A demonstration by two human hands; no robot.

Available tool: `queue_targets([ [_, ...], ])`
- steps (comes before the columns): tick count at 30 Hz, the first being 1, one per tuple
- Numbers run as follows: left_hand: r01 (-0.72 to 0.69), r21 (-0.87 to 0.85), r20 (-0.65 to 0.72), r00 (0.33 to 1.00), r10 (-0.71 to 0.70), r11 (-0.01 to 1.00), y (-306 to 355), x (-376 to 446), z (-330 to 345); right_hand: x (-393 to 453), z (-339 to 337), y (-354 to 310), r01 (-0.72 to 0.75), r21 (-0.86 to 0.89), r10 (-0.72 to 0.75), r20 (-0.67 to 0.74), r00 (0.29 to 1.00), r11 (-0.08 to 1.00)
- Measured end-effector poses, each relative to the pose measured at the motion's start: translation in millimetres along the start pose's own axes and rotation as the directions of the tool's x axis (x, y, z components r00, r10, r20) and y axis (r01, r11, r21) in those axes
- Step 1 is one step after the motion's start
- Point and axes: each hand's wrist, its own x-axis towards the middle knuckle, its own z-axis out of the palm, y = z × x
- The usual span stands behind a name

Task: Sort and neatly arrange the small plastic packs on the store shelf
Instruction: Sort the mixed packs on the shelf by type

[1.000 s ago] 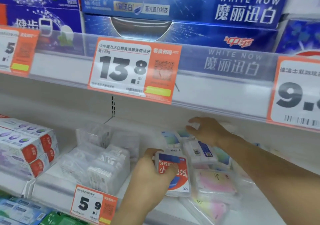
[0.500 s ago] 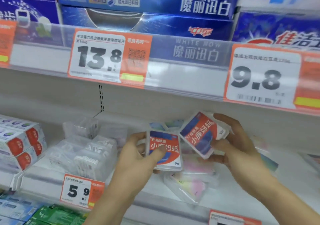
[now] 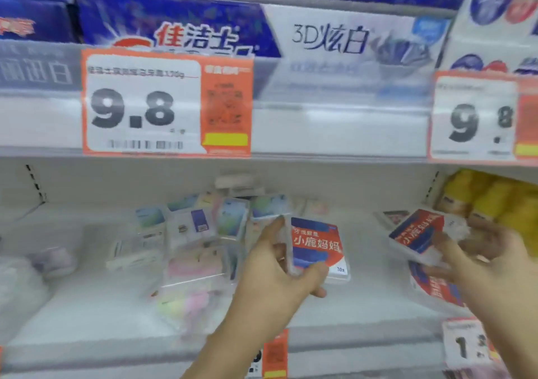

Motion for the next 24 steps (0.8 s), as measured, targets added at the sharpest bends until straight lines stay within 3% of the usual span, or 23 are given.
queue_targets([
  [4,-0.005,-0.098,0.068,0.998,0.012,0.995,-6.4,16.5,70.3,29.3,-30.5,35.5,0.025,-0.03,-0.028,-0.105,0.994,0.999],
  [6,0.006,-0.085,0.117,0.993,0.004,0.996,-11.5,26.5,100.0,33.9,-36.7,42.7,0.043,-0.122,-0.053,-0.075,0.996,0.992],
  [8,0.004,0.013,0.149,0.989,-0.005,1.0,-24.1,37.3,125.6,34.0,-40.7,51.0,0.032,-0.23,-0.038,-0.021,0.999,0.973],
  [10,-0.07,0.255,0.169,0.985,0.027,0.964,-40.4,48.7,144.4,35.5,-42.4,61.0,0.04,-0.332,-0.042,0.002,0.999,0.943],
  [11,-0.127,0.457,0.194,0.98,0.041,0.88,-49.4,55.3,151.3,37.4,-43.3,65.9,0.048,-0.391,-0.053,-0.003,0.999,0.919],
  [13,-0.186,0.778,0.21,0.977,0.03,0.6,-60.0,61.9,157.5,40.7,-43.3,71.0,0.072,-0.462,-0.094,-0.024,0.995,0.884],
  [15,-0.179,0.868,0.204,0.979,-0.004,0.463,-60.0,61.7,158.1,44.4,-40.2,74.0,0.048,-0.473,-0.072,-0.033,0.997,0.88],
  [18,-0.251,0.88,0.182,0.962,0.202,0.404,-51.5,54.6,148.3,43.7,-32.5,68.9,0.07,-0.465,-0.145,-0.129,0.981,0.883],
  [21,-0.363,0.842,0.144,0.864,0.482,0.398,-48.0,52.0,112.7,33.3,-19.8,52.7,0.331,-0.391,-0.442,-0.241,0.864,0.859],
  [23,-0.391,0.868,0.204,0.842,0.499,0.305,-49.1,53.4,80.4,18.9,-3.3,41.9,0.471,-0.329,-0.547,-0.199,0.813,0.819],
  [24,-0.373,0.888,0.229,0.866,0.445,0.27,-48.3,53.5,62.9,11.1,7.9,38.3,0.521,-0.288,-0.575,-0.147,0.805,0.804],
])
